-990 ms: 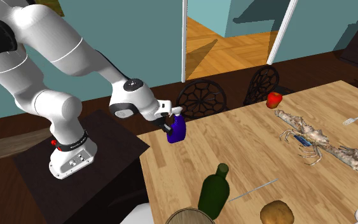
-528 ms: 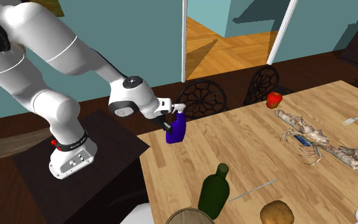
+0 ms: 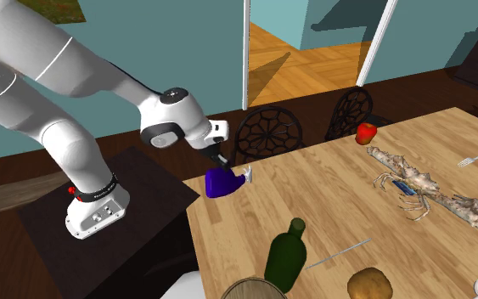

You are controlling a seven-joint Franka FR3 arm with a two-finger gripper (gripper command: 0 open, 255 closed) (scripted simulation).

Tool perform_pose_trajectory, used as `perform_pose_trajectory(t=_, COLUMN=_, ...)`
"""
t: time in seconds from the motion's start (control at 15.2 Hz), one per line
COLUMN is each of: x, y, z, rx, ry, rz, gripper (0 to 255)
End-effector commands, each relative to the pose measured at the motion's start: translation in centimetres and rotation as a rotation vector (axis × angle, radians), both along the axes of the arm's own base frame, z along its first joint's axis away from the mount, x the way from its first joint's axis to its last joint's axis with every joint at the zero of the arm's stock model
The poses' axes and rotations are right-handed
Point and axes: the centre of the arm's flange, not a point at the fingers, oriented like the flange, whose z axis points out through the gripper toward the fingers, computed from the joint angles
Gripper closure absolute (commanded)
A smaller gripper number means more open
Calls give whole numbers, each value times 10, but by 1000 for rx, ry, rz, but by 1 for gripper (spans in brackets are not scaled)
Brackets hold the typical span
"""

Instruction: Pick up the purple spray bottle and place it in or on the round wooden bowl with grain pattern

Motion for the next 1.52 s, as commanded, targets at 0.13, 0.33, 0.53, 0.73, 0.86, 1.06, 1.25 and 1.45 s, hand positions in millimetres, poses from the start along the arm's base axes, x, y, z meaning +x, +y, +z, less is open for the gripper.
perform_pose_trajectory(t=0.13, x=0, y=0, z=22, rx=-2, ry=1, rz=0, gripper=255)
perform_pose_trajectory(t=0.33, x=0, y=0, z=38, rx=-2, ry=1, rz=0, gripper=255)
perform_pose_trajectory(t=0.53, x=0, y=0, z=53, rx=-2, ry=1, rz=0, gripper=255)
perform_pose_trajectory(t=0.73, x=0, y=0, z=69, rx=-2, ry=1, rz=0, gripper=255)
perform_pose_trajectory(t=0.86, x=0, y=0, z=80, rx=-2, ry=1, rz=0, gripper=255)
perform_pose_trajectory(t=1.06, x=0, y=0, z=96, rx=-2, ry=1, rz=0, gripper=255)
perform_pose_trajectory(t=1.25, x=0, y=0, z=111, rx=-2, ry=1, rz=0, gripper=255)
perform_pose_trajectory(t=1.45, x=-9, y=-9, z=118, rx=-2, ry=1, rz=0, gripper=255)
